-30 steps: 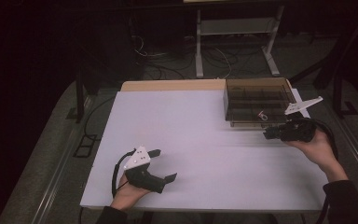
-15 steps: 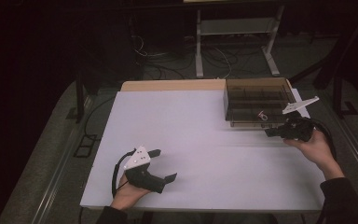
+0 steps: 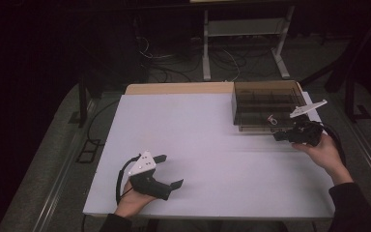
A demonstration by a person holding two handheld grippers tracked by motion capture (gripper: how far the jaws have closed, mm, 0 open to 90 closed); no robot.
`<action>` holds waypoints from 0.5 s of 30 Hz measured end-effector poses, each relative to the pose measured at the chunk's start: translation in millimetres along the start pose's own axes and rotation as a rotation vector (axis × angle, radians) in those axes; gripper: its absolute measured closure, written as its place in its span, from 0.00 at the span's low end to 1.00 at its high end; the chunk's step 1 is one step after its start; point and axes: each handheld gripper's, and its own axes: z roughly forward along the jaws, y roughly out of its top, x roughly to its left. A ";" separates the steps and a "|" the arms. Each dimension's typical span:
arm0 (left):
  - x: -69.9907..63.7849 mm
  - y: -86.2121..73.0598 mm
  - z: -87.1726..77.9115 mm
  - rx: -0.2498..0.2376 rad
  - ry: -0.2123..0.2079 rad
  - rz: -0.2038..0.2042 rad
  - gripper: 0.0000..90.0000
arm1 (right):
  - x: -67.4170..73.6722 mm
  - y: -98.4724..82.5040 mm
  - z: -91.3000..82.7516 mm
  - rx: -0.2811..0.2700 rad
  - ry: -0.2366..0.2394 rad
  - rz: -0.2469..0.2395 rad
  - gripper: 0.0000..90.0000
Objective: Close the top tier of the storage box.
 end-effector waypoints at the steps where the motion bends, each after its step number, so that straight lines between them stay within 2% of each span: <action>1: 0.0 0.0 0.0 0.000 0.000 0.000 0.00 | 0.1 0.5 0.4 -0.001 -0.002 0.000 0.99; 15: 0.0 0.0 0.0 0.000 -0.001 0.000 0.00 | -5.0 7.3 -1.6 -0.023 -0.024 0.010 0.99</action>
